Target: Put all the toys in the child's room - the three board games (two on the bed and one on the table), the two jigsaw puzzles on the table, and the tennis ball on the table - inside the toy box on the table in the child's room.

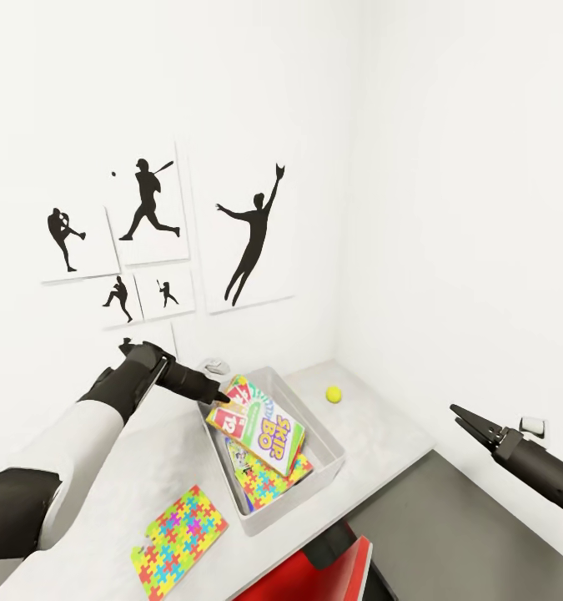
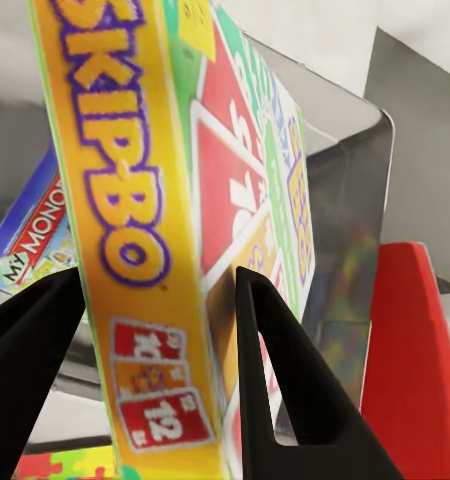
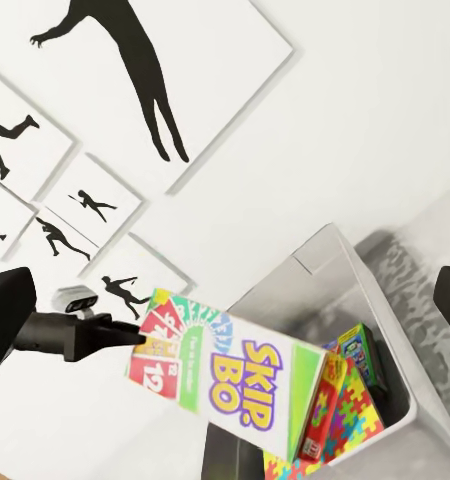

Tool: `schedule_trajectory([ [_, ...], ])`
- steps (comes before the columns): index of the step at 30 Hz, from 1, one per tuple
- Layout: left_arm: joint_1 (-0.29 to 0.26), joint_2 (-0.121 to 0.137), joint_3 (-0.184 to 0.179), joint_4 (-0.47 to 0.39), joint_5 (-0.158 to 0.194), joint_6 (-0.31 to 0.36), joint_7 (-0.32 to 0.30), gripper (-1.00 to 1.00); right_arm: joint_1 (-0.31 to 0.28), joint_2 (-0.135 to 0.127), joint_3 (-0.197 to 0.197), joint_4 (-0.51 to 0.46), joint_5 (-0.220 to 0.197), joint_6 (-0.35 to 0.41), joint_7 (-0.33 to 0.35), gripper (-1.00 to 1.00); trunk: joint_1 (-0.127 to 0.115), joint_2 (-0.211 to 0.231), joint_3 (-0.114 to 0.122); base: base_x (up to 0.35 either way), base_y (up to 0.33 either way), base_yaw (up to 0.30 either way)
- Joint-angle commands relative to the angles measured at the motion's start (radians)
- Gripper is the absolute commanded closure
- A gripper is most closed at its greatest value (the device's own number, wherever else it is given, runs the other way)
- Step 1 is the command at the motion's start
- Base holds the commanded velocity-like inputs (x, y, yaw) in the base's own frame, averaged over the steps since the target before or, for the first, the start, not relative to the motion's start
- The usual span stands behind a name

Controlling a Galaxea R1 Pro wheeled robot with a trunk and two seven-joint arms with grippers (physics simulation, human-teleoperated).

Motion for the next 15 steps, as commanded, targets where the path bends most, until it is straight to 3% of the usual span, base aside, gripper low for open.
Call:
schedule_trajectory([
  [1, 0.0, 0.0, -0.002, -0.001, -0.007, 0.001, -0.007, 1.0, -0.001, 0.0, -0.001, 0.0, 0.002, 0.004, 0.005, -1.0, 0.0, -0.001, 0.0, 0.0, 0.0, 0.0],
  [15, 0.0, 0.002, -0.004, -0.002, -0.007, -0.046, -0.009, 1.0, -0.001, 0.0, 0.0, 0.0, 0.002, 0.004, 0.003, -1.0, 0.0, -0.001, 0.0, 0.0, 0.0, 0.0],
])
